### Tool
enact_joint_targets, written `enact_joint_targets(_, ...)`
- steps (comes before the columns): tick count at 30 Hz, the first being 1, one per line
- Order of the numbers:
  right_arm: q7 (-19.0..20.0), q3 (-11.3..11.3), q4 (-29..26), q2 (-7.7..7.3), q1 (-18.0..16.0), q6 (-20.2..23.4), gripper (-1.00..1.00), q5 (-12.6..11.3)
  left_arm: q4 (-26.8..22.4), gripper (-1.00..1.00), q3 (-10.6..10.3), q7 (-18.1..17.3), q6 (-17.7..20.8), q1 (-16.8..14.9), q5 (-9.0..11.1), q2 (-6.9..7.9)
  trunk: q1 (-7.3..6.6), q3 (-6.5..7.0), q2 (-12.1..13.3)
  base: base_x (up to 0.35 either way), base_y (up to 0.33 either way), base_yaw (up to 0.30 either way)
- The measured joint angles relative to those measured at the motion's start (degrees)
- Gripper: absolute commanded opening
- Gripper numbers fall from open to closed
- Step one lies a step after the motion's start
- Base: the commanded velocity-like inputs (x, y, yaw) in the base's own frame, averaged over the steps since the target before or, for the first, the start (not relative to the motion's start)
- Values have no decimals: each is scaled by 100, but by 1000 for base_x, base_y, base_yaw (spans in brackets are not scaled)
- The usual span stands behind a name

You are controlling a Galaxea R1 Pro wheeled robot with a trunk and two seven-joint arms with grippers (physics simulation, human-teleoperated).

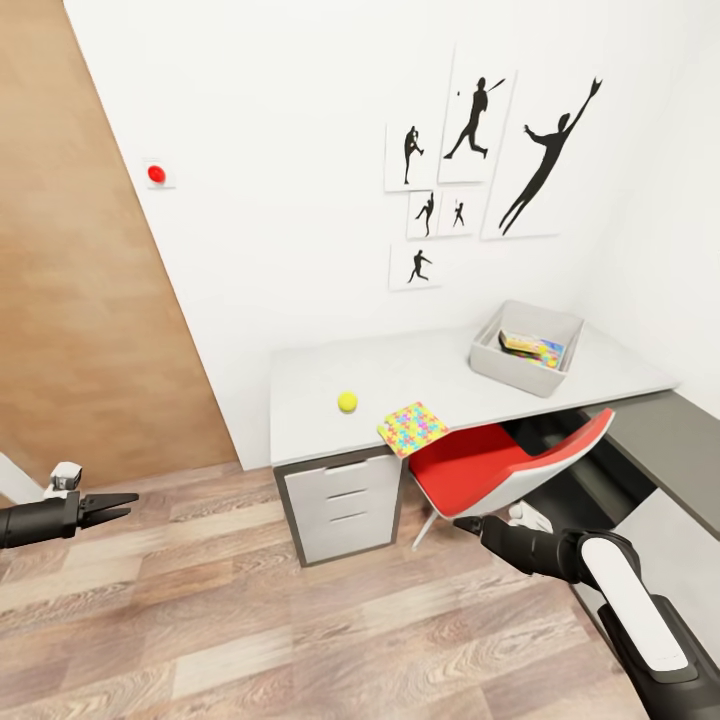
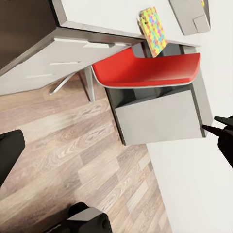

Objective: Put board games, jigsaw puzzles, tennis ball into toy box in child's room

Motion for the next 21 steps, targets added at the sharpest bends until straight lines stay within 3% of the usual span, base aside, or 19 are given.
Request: enact_joint_targets(21, 6, 0, 0, 73, -2, 0, 100, 2, 0, 100, 0, 14, 0, 0, -1, -3, 0, 200, 0, 0, 0, 0)
